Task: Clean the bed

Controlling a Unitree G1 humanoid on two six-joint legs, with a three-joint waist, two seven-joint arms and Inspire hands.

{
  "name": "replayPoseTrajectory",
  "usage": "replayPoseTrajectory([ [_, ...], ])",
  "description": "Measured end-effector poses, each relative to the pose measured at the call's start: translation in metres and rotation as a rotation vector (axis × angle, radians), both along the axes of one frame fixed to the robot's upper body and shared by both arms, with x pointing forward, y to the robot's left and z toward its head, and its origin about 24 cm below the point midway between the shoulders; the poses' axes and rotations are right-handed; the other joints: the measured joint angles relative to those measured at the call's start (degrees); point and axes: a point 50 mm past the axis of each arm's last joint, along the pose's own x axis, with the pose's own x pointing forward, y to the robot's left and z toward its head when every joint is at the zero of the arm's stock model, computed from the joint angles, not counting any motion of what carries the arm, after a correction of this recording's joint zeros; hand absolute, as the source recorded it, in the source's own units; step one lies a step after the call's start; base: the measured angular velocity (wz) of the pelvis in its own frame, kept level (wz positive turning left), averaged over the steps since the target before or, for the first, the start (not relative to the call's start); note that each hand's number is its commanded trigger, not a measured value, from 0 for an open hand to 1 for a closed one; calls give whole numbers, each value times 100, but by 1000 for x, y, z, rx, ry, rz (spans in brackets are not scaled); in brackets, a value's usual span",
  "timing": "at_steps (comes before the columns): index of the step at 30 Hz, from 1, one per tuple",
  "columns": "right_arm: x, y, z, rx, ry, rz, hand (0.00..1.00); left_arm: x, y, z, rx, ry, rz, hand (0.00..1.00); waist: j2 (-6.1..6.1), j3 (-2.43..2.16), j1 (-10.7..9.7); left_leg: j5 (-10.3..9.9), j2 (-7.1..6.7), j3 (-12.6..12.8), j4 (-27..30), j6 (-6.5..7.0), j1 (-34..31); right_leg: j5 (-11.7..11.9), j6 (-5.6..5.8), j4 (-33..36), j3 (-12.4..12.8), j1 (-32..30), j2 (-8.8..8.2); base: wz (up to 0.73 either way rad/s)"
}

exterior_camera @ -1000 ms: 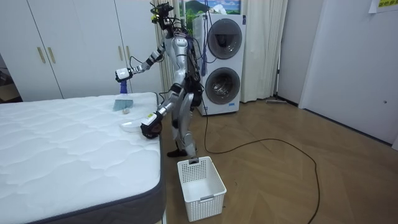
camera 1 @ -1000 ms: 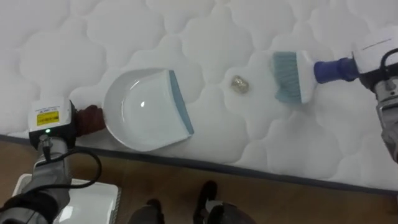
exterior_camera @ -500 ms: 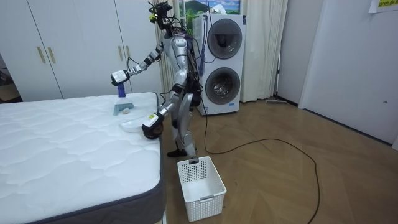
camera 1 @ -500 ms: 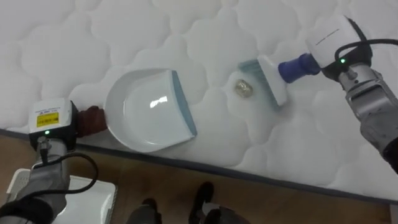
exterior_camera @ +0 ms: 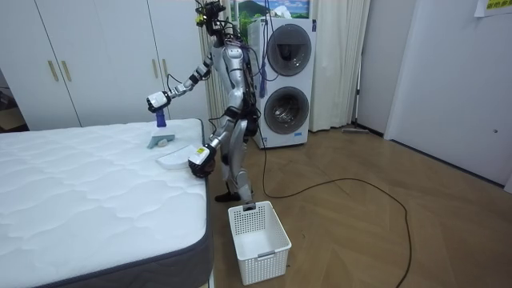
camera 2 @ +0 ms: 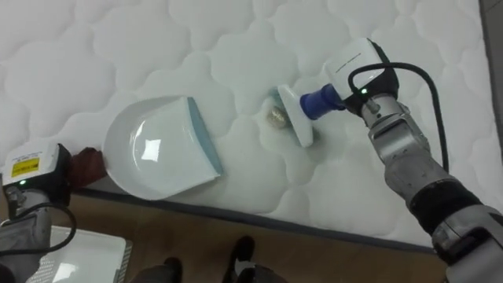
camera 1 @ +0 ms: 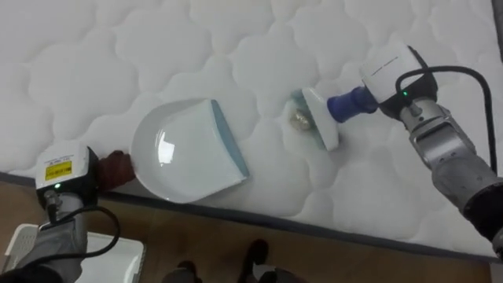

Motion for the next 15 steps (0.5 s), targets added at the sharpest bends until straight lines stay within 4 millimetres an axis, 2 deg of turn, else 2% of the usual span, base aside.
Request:
replayPoseTrajectory([
  [5,1,10,0,20,0,17,100,0,0,0,-2,5,0,100,14,-17,0,0,-4,3,9,-1,-1,3,-5,0,1,-1,0,0],
  [7,1,14,-1,32,5,24,100,-1,0,-1,-1,10,-1,100,25,-57,2,1,-3,3,9,-1,-1,5,-7,8,2,-7,0,0],
  [9,1,18,0,39,10,38,100,-1,0,-1,-1,14,-1,100,31,-67,24,3,1,9,2,-4,14,7,-10,8,17,-4,12,-4],
  [15,1,29,-1,67,28,87,100,-3,-2,-4,-10,24,2,100,43,-62,140,22,3,28,-125,-39,144,8,-14,7,55,41,34,-3],
])
